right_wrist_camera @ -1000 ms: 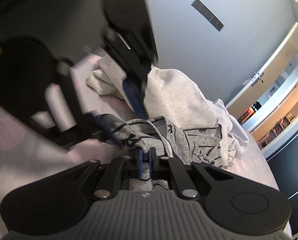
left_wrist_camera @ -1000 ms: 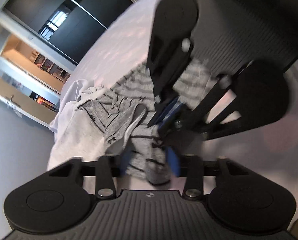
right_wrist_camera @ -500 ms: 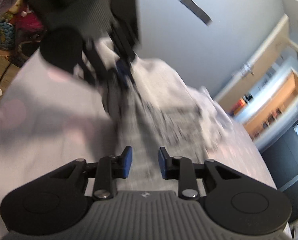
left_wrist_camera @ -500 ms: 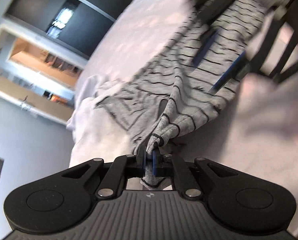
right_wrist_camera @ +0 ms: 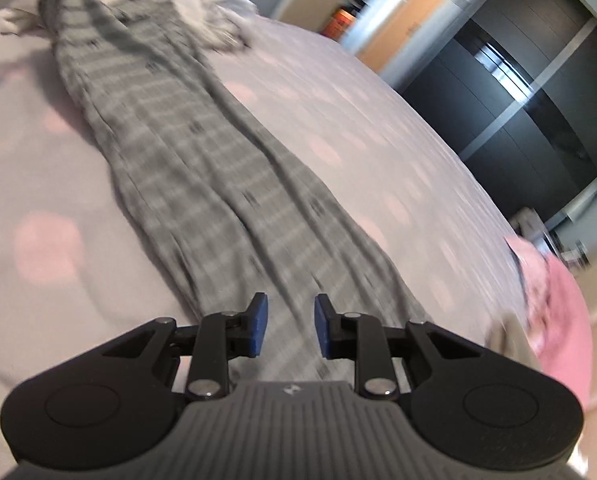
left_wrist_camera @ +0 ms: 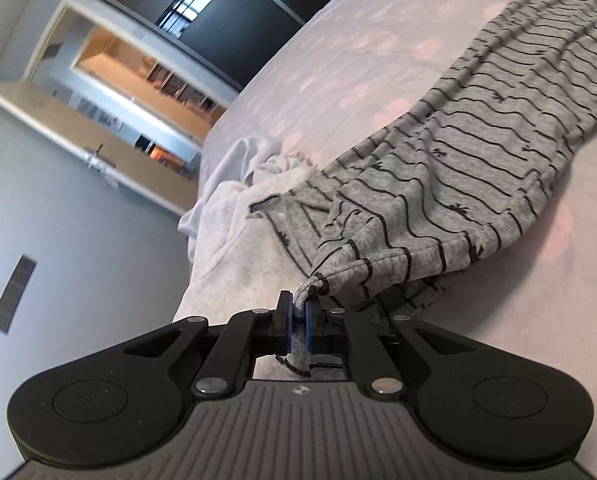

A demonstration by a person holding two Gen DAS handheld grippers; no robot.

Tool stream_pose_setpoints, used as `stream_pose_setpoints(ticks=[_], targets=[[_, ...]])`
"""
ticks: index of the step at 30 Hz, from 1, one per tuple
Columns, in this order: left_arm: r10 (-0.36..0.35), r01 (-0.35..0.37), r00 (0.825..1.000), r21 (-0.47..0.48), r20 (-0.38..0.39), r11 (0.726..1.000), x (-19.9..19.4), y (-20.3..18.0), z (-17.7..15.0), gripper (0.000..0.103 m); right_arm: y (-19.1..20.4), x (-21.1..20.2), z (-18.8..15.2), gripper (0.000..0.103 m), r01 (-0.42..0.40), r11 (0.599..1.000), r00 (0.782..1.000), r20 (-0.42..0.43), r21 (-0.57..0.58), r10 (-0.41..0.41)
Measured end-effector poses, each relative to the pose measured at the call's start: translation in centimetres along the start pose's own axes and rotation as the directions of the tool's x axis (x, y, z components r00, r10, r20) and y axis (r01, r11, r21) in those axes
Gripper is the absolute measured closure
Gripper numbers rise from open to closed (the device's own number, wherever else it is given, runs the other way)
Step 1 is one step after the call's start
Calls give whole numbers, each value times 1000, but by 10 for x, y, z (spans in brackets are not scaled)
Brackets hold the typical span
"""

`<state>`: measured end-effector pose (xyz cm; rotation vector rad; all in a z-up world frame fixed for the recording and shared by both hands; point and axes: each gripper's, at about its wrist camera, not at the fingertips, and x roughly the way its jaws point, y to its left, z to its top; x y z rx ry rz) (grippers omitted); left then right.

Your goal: Fold clothes

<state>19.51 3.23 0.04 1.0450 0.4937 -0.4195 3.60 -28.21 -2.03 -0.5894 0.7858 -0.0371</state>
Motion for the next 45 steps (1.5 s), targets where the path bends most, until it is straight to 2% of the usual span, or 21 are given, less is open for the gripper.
stream_pose_setpoints(ticks=[4,8,13,16,20,21,23,27,29,31,34,35,36,37,39,41,45], targets=[[24,-24,999,-20,-35,1000,2,0,4,99,-17,-2,-33,78,24,998,999,-40,65,-21],[40,-44,997,-52,-64,998,5,4,8,99,-16,-7,-45,82,9,997,1000,-19,78,-7],[58,-66,994,-92,-94,994,8,9,14,99,15,10,-38,82,-64,997,998,0,-42,64],[61,-70,994,-92,-95,993,7,11,18,99,34,28,-34,76,-97,987,995,-20,-131,96],[68,-78,993,-100,-100,992,6,15,23,99,49,53,-31,76,-104,969,995,-26,-223,101],[69,-80,993,-105,-100,991,6,17,24,99,48,58,-30,82,-96,972,995,-26,-213,93],[72,-83,993,-116,-98,990,5,22,26,99,40,65,-25,98,-96,983,995,-32,-157,92],[90,-102,992,-126,-92,987,2,29,31,99,7,63,-14,99,-109,993,994,-6,41,109],[106,-116,991,-134,-86,984,0,34,35,99,-14,56,-11,99,-90,986,996,29,143,87],[127,-136,989,-144,-75,980,-2,39,39,99,-34,49,-10,100,-23,968,999,52,249,11],[144,-151,988,-128,-61,980,-3,41,49,99,-59,38,-11,100,95,912,990,61,399,-130],[136,-141,989,-83,-63,987,-3,38,55,99,-65,32,-11,100,125,891,983,66,436,-170],[128,-130,990,-34,-61,991,-3,35,60,99,-70,29,-10,100,145,876,977,71,460,-200],[123,-125,991,-43,-45,991,-6,39,66,99,-74,27,-10,100,160,863,972,75,480,-222],[81,-82,997,-202,-11,976,-15,62,77,99,-77,23,-8,100,183,842,962,83,508,-260],[66,-68,998,-144,-24,987,-17,65,90,99,-78,22,-8,100,210,829,955,74,519,-288],[117,-114,993,-137,19,984,-31,81,119,99,-83,21,-8,100,212,807,955,57,551,-290]])
